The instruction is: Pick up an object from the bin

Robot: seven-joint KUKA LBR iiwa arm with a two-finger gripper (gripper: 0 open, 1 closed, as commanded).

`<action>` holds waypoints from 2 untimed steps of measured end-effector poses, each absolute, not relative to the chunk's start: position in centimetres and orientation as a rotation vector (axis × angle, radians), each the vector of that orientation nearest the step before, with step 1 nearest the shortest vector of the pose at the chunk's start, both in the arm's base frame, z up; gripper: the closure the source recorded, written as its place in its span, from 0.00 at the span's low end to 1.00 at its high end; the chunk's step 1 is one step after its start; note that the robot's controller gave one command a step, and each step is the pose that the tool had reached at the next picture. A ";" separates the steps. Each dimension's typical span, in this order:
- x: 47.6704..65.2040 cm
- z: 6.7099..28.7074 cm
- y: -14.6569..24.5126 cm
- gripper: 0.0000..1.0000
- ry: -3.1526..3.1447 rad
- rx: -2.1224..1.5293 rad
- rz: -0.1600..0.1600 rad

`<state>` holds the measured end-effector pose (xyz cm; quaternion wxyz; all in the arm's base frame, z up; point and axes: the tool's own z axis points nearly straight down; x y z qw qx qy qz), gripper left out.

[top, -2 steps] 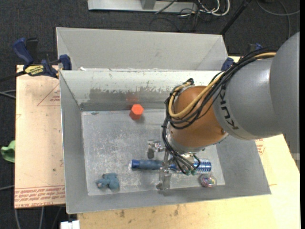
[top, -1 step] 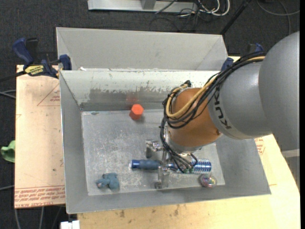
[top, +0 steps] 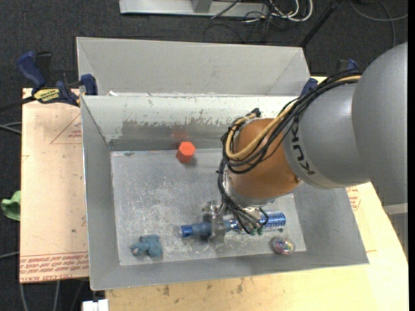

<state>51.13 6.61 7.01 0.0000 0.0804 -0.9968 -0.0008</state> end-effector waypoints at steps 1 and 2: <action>52.2 16.8 6.2 1.00 -3.142 0.229 -0.001; 51.8 21.5 7.1 1.00 -3.140 0.218 -0.002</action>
Offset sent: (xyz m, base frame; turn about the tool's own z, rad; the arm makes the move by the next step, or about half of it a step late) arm 0.0085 -0.0041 0.0942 0.0134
